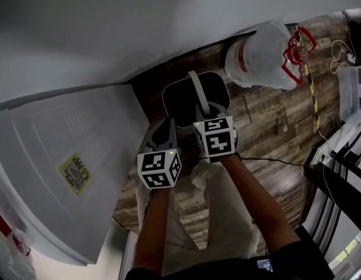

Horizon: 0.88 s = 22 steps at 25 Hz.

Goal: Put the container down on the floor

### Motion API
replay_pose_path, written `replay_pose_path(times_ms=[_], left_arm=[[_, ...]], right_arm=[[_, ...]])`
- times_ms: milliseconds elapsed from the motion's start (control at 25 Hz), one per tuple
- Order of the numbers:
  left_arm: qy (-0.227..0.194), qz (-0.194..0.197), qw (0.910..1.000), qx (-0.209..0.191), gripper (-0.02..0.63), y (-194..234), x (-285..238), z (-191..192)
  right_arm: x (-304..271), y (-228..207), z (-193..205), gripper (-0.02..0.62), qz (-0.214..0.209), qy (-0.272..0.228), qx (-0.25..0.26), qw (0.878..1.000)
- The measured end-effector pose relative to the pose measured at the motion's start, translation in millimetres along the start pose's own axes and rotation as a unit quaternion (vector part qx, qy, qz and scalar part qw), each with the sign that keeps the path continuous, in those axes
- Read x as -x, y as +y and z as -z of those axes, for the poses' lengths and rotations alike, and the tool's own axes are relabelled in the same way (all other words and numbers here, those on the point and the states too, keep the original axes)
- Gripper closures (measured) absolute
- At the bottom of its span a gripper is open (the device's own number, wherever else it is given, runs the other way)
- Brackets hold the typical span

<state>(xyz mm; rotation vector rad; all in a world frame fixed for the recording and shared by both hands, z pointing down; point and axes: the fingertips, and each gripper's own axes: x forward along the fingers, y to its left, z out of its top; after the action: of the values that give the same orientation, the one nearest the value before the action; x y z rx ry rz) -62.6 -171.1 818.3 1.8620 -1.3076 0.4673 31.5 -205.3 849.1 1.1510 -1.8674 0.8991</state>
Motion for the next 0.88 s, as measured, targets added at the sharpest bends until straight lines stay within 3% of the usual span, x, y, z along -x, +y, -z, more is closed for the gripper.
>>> replay_pose_path(times_ms=[880], left_arm=[[0.002,-0.016,0.9999,0.003,0.588,45.3,-58.6,28.1]], right_arm=[[-78.4,-2.8,4.6,0.563,-0.006,-0.016,0.017,1.000]])
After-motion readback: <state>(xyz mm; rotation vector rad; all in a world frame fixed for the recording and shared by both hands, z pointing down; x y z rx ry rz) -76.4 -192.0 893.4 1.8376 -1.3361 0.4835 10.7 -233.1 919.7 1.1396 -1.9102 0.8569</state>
